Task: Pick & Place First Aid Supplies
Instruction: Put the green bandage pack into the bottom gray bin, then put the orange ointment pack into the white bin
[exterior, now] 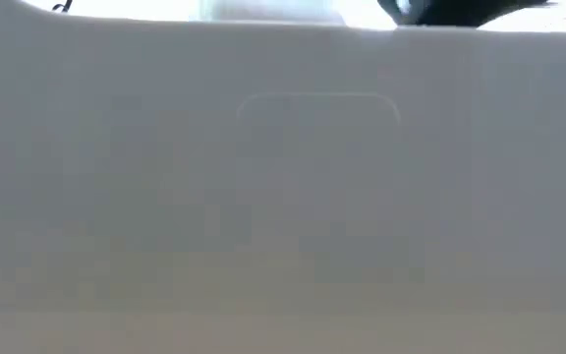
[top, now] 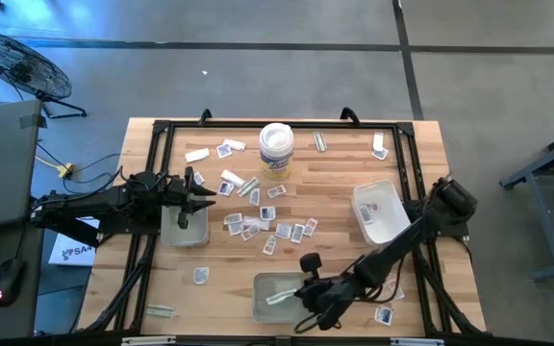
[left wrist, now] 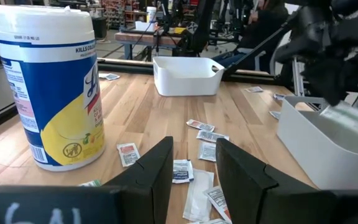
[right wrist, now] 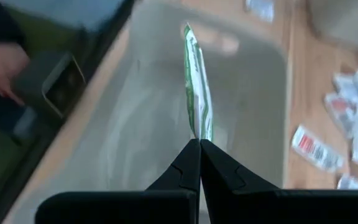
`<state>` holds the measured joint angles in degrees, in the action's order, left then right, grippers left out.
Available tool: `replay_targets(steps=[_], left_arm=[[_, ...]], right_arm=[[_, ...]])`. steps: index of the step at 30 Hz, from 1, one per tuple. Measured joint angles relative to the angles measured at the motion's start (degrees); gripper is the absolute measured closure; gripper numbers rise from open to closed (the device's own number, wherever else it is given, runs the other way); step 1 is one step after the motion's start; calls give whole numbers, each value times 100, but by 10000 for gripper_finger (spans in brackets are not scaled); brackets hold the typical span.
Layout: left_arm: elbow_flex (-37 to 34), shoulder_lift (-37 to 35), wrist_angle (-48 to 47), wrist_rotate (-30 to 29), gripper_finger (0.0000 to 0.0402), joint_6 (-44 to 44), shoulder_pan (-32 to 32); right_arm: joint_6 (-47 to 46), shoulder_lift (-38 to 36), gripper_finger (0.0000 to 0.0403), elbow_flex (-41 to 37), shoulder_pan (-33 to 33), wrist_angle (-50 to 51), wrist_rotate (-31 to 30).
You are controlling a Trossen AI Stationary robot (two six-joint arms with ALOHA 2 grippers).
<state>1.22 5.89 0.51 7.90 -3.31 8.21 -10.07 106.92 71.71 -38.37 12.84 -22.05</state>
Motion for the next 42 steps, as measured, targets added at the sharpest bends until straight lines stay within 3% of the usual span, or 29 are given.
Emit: replay_targets(steps=[5,11,22,28,36,42], left_arm=[[2,-2,0,0,282,2,1],[0,0,0,0,282,2,2],[0,-1,0,0,282,0,0],[0,0,0,-2,282,2,2],[2,0,0,-2,282,2,2],[1,-1,0,-1,282,2,2]], right_arm=[[-533,148,403,319,-2,803,-213],[-864,187,397,237,36,976,-150],[-950,174,302,416,83,1179,-50],[-391,148,284,726,182,1165,-555],[-290,146,284,736,1278,871,-723],[219,213,284,736,2584,601,317]])
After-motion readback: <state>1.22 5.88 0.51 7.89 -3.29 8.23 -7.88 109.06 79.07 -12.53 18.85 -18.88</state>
